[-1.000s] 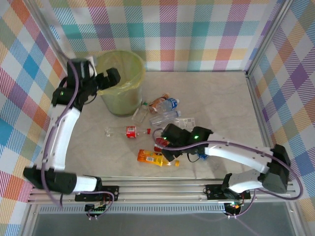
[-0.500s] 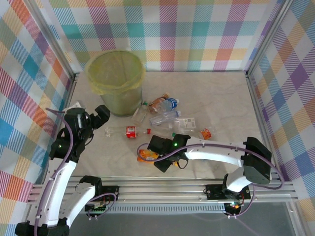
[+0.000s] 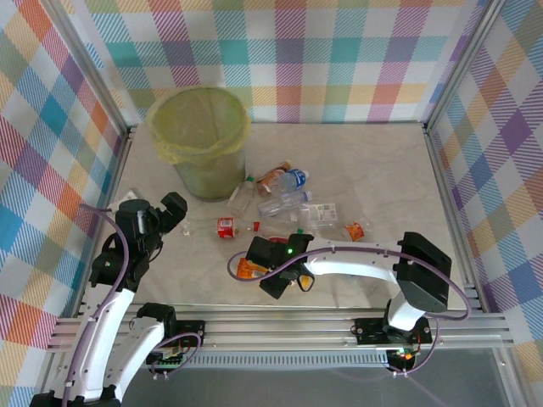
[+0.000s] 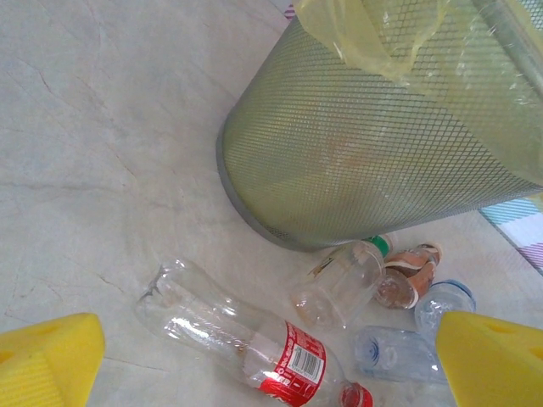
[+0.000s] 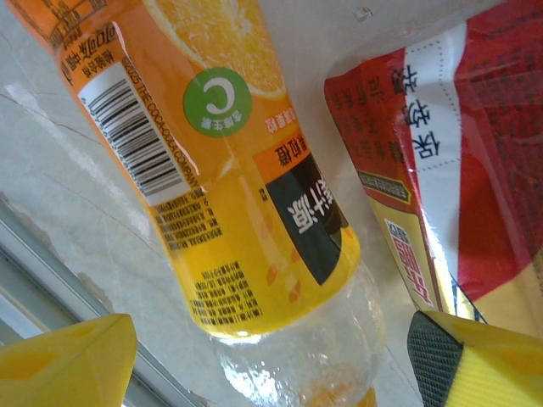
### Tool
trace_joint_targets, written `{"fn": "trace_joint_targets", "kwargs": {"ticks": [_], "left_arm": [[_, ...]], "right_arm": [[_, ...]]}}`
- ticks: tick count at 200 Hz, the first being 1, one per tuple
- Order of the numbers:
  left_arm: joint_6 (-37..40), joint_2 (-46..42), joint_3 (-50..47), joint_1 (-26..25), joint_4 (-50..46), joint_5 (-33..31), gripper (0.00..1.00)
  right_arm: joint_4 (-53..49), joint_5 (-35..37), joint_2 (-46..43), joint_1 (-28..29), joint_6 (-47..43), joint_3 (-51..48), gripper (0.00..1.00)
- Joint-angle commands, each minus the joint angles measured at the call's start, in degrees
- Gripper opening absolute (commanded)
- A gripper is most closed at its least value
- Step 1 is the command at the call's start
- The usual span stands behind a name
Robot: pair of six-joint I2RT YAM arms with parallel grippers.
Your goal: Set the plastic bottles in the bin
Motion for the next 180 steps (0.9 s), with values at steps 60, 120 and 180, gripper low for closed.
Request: {"fn": "trace_joint_targets", "kwargs": {"ticks": [60,120,180], "left_arm": [[-0.71,-1.15,-0.89,-0.24,0.88,-1.15,1.0],[-0.64,-0.88,-0.9,-0.24,1.64,-1.08,1.0],[-0.9,-0.58,-1.29,-0.26,2.0,-1.24,1.0]], "right_arm": [[1.98,-1.85,2.87,0.64,-0.43,0.75,0.81],[2.52,-3.29,4.35,1.48,0.53,0.67,0.79],[4.16,-3.66,7.0,1.88,0.18,0.56,0.79]]}}
